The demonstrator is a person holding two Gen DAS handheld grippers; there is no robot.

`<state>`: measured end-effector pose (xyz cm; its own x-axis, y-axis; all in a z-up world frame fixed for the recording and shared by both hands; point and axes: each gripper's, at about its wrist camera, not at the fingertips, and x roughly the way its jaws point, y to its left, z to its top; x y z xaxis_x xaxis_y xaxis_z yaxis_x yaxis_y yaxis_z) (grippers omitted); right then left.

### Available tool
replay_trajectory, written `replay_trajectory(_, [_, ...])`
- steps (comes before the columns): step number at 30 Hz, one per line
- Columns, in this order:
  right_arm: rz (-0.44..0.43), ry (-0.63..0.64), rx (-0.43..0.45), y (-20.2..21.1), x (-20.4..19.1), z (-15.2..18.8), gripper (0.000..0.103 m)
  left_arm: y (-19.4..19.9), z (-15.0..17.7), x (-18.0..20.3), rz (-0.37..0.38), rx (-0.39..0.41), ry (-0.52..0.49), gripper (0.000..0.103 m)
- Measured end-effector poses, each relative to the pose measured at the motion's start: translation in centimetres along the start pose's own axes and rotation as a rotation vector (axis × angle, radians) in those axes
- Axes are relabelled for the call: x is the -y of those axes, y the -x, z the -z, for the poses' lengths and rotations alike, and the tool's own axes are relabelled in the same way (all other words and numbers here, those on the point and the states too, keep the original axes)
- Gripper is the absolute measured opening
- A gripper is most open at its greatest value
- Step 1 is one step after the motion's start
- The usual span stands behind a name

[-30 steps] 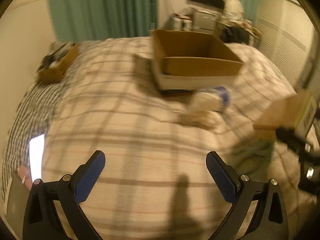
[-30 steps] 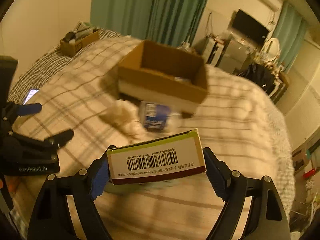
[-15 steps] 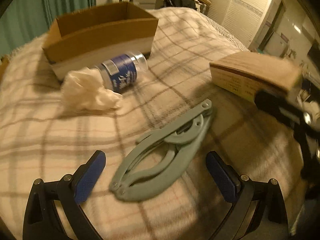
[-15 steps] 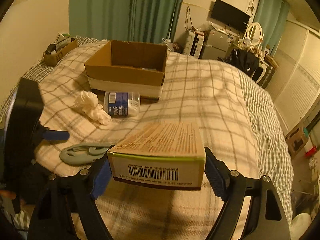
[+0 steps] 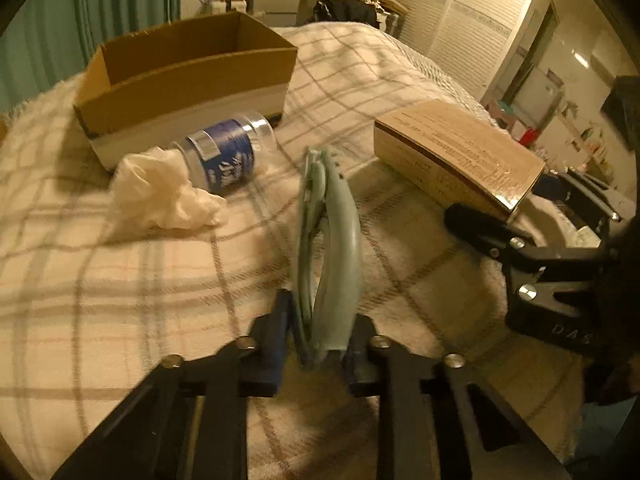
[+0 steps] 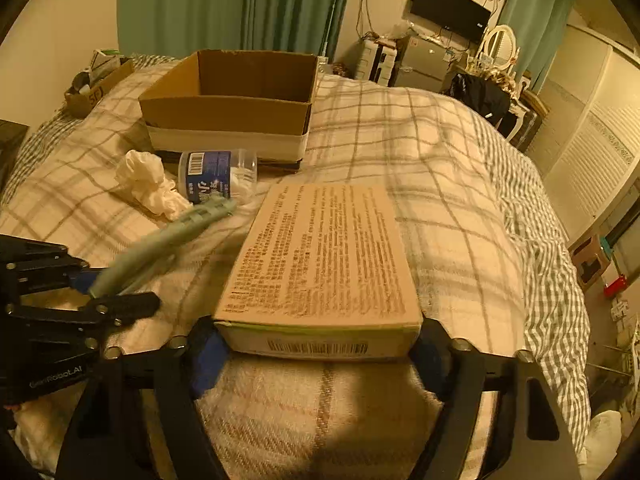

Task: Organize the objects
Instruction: 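Grasp the small cardboard box with the right gripper while the left grasps the grey clip, then lower the clip and small box into the cardboard box and open both grippers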

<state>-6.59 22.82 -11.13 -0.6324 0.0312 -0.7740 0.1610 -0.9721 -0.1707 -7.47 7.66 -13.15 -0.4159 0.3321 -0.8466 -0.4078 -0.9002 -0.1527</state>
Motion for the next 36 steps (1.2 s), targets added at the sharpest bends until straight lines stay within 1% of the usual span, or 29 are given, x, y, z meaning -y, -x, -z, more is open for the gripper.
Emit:
replay_trajectory(3, [0.003, -0.005, 0.019, 0.5, 0.1, 0.0, 0.074, 0.8, 0.1, -0.8, -0.013, 0.024, 0.029, 0.009])
replay_trajectory(10, [-0.001, 0.045, 0.081, 3.0, -1.2, -0.7, 0.073, 5.3, 0.0, -1.7, -0.076, 0.147, 0.051, 0.009])
replay_trajectory(13, [-0.021, 0.077, 0.115, 4.2, -2.2, -1.7, 0.073, 7.0, -0.5, -1.9, -0.115, 0.194, 0.034, 0.009])
replay_trajectory(16, [-0.035, 0.125, 0.170, 5.9, -3.5, -3.6, 0.073, 8.7, -1.6, -2.5, -0.135, 0.238, 0.027, 0.009])
replay_trajectory(17, [-0.045, 0.141, 0.192, 6.5, -3.9, -4.6, 0.073, 9.3, -2.3, -2.7, -0.144, 0.256, 0.029, 0.009])
replay_trajectory(21, [-0.041, 0.201, 0.255, 8.2, -5.2, -7.6, 0.073, 12.1, -5.1, -4.3, -0.185, 0.332, 0.035, 0.009])
replay_trajectory(22, [-0.061, 0.212, 0.256, 8.3, -5.3, -8.4, 0.073, 12.4, -5.6, -4.5, -0.197, 0.344, 0.036, 0.009])
replay_trajectory(23, [-0.095, 0.214, 0.258, 8.2, -5.3, -9.9, 0.073, 12.8, -6.8, -5.0, -0.221, 0.360, 0.031, 0.009])
replay_trajectory(25, [-0.092, 0.224, 0.264, 8.0, -5.5, -11.7, 0.073, 12.9, -8.6, -5.6, -0.244, 0.376, 0.029, 0.009])
replay_trajectory(27, [-0.092, 0.227, 0.272, 7.5, -5.5, -14.2, 0.073, 12.9, -11.1, -6.4, -0.269, 0.389, 0.025, 0.009])
replay_trajectory(28, [-0.108, 0.222, 0.272, 7.2, -5.5, -15.2, 0.073, 12.9, -11.7, -6.6, -0.275, 0.393, 0.024, 0.009])
replay_trajectory(30, [-0.133, 0.212, 0.268, 6.3, -5.3, -17.4, 0.073, 12.3, -14.2, -7.4, -0.284, 0.399, 0.019, 0.009])
replay_trajectory(32, [-0.137, 0.220, 0.251, 4.7, -5.2, -19.9, 0.073, 11.8, -15.8, -7.8, -0.293, 0.405, 0.013, 0.009])
replay_trajectory(36, [-0.140, 0.201, 0.234, 1.6, -4.7, -23.4, 0.073, 9.5, -19.5, -9.6, -0.306, 0.404, 0.020, 0.009])
